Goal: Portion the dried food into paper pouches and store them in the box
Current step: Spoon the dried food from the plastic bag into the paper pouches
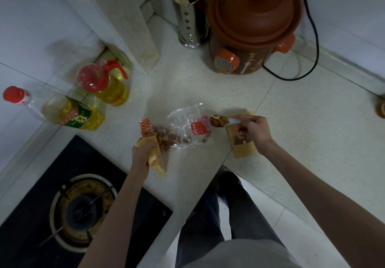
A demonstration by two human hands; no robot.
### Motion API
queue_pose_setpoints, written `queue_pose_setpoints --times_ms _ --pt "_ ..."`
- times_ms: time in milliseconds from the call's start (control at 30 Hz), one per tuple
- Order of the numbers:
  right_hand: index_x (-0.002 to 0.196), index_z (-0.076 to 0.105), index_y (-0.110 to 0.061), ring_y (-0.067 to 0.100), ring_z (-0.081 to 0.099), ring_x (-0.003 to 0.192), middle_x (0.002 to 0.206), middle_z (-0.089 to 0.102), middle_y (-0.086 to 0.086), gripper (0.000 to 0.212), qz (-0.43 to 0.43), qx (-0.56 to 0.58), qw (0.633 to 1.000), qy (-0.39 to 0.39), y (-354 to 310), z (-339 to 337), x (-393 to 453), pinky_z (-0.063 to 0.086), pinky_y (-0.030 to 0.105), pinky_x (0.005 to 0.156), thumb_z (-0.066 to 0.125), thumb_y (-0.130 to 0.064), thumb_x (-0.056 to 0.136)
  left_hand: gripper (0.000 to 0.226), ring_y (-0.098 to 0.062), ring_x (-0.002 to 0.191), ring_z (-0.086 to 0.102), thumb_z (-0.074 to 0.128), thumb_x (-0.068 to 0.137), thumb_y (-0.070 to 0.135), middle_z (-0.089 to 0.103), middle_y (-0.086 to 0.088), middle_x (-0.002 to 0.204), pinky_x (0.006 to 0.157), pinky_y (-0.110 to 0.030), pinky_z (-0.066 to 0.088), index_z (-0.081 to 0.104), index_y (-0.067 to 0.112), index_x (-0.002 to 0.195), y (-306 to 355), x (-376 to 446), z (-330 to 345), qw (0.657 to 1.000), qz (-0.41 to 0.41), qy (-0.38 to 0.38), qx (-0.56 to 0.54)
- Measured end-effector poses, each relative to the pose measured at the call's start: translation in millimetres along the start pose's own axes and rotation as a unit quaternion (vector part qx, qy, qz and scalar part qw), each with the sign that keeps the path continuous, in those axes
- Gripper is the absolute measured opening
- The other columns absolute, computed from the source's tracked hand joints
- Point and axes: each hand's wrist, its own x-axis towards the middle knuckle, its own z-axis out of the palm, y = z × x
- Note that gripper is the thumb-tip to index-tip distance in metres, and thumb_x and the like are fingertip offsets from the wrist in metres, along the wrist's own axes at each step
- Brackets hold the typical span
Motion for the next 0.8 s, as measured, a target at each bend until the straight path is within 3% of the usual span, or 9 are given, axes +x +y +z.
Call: queue_pose_setpoints --times_ms 133,200,333,400,467,533,633,700,800 --pt "0.094 0.072 -0.002 0.024 0.057 0.056 0.061 0.064 0.010 0.021 -0.003 0.014 1.000 -0.004 -5.6 -9.2 -1.9 0.045 0.038 0.059 0.052 -0.009 0.094 0.026 -0.025 0.086 0.062 0.062 0.080 0.006 0.063 -0.010 0.098 0.062 -0.035 0.055 0.064 0.013 0.106 -0.6 1.9 -0.2 1.000 -0.001 0.020 0.022" --pt "0.091 0.072 -0.003 0.020 0.058 0.054 0.058 0.064 0.008 0.020 -0.012 0.020 1.000 -0.003 -11.9 -13.1 -4.9 0.049 0.035 0.058 0.052 -0.006 0.093 0.026 -0.025 0.093 0.062 0.063 0.081 0.007 0.065 -0.010 0.104 0.072 -0.038 0.054 0.065 0.018 0.105 0.1 -1.0 0.9 0.998 0.017 0.047 0.044" --pt "0.094 0.071 0.002 0.015 0.059 0.052 0.058 0.064 0.009 0.021 -0.041 0.025 0.999 -0.019 -31.2 -24.5 -17.5 0.052 0.022 0.053 0.051 -0.001 0.092 0.042 -0.014 0.094 0.057 0.072 0.079 0.008 0.058 0.007 0.105 0.063 -0.021 0.048 0.056 0.030 0.110 6.1 -25.4 6.5 0.981 0.126 0.104 0.105" --pt "0.093 0.071 0.001 0.018 0.059 0.055 0.063 0.064 0.014 0.021 -0.064 0.017 0.997 -0.040 -44.9 -29.4 -28.2 0.051 0.024 0.057 0.050 -0.003 0.093 0.051 -0.013 0.096 0.059 0.077 0.075 0.006 0.057 0.004 0.113 0.068 -0.022 0.053 0.052 0.031 0.113 9.3 -41.9 14.9 0.965 0.205 0.074 0.143" --pt "0.092 0.070 0.003 0.020 0.057 0.055 0.065 0.062 0.019 0.022 -0.083 0.011 0.995 -0.055 -61.8 -32.0 -41.0 0.049 0.026 0.058 0.049 -0.001 0.092 0.051 -0.012 0.091 0.063 0.082 0.069 0.007 0.063 0.011 0.103 0.072 -0.027 0.056 0.055 0.036 0.101 17.2 -60.1 30.4 0.942 0.274 0.020 0.194" --pt "0.092 0.070 0.007 0.019 0.055 0.052 0.066 0.062 0.020 0.022 -0.103 0.002 0.992 -0.070 -81.3 -33.3 -55.6 0.048 0.024 0.055 0.049 0.001 0.091 0.046 -0.005 0.081 0.062 0.083 0.066 0.010 0.062 0.016 0.091 0.068 -0.022 0.054 0.055 0.034 0.093 29.7 -77.2 50.5 0.910 0.333 -0.027 0.244" --pt "0.093 0.069 0.007 0.019 0.054 0.052 0.067 0.062 0.021 0.022 -0.134 -0.012 0.986 -0.103 -110.7 -35.9 -79.2 0.046 0.022 0.053 0.048 0.002 0.091 0.038 -0.008 0.076 0.059 0.074 0.061 0.019 0.058 0.012 0.086 0.065 -0.025 0.052 0.054 0.030 0.091 49.8 -95.7 77.4 0.863 0.402 -0.077 0.297" --pt "0.093 0.069 0.007 0.019 0.054 0.052 0.065 0.062 0.021 0.022 -0.151 -0.017 0.981 -0.121 -129.6 -38.1 -94.4 0.045 0.022 0.052 0.048 0.001 0.092 0.039 -0.015 0.081 0.058 0.071 0.061 0.031 0.057 0.009 0.089 0.070 -0.036 0.053 0.052 0.028 0.095 61.3 -105.7 90.8 0.841 0.422 -0.080 0.328" --pt "0.091 0.070 0.004 0.018 0.055 0.050 0.061 0.062 0.018 0.021 -0.171 -0.020 0.975 -0.138 -154.4 -41.4 -113.5 0.045 0.020 0.048 0.050 -0.003 0.093 0.043 -0.016 0.085 0.054 0.070 0.060 0.036 0.054 0.011 0.092 0.074 -0.037 0.051 0.047 0.035 0.097 73.8 -117.8 104.4 0.818 0.447 -0.058 0.358"
